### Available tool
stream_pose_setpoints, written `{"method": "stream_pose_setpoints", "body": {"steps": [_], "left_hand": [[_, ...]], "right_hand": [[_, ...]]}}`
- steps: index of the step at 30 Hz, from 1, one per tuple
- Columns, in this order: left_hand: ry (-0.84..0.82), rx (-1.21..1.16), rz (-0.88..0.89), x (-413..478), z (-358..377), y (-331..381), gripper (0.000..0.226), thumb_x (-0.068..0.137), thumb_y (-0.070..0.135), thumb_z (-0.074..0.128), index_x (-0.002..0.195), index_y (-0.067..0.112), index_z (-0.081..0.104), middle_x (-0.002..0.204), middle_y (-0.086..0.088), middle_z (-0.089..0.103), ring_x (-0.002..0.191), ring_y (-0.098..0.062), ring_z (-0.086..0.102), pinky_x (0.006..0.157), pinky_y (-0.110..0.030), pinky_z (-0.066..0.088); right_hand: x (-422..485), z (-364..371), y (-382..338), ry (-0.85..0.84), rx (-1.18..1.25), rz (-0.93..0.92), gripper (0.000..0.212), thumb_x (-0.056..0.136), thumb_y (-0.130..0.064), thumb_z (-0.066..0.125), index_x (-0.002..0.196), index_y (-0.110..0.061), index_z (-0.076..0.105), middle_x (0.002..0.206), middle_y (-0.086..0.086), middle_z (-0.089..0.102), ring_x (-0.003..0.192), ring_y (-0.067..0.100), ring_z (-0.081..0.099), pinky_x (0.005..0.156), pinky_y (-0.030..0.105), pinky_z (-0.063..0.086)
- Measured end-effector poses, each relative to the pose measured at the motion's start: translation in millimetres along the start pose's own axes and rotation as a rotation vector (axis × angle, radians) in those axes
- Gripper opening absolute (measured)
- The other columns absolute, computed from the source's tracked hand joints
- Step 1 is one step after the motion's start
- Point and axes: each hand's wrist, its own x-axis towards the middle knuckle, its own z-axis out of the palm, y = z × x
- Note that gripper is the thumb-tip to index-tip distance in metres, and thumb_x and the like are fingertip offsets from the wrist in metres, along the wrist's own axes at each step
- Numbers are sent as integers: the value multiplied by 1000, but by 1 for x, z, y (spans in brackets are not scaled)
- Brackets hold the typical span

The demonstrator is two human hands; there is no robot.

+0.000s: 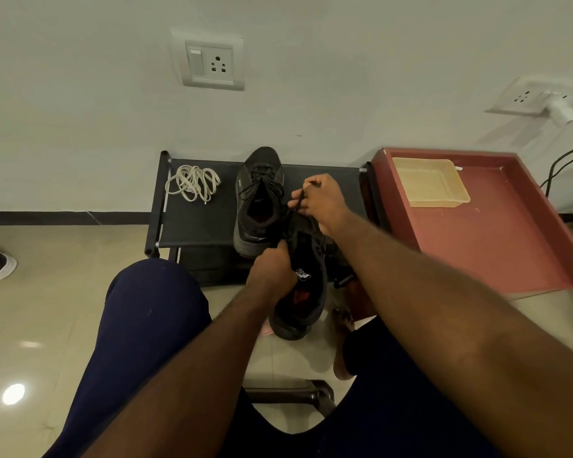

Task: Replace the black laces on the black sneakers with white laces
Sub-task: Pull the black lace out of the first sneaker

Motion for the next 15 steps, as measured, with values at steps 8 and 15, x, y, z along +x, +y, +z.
{"method": "stream_pose_setpoints", "body": {"steps": [8, 15], "left_hand": [[0, -3, 10, 2, 0, -1, 34, 88, 13, 52, 122, 9, 51, 111, -16, 65, 103, -38, 62, 84, -45, 51], [0, -12, 9, 2, 1, 0, 34, 90, 17, 54, 123, 10, 51, 111, -14, 66, 102, -36, 63, 80, -42, 50]], "right_hand": [[-14, -4, 3, -368, -1286, -321, 18, 98, -14, 49, 108, -4, 61, 108, 15, 65, 98, 32, 61, 77, 37, 46], [-26, -7, 8, -419, -1527, -385, 18, 100, -14, 52, 113, -4, 59, 114, 17, 60, 102, 35, 59, 76, 40, 42]]}}
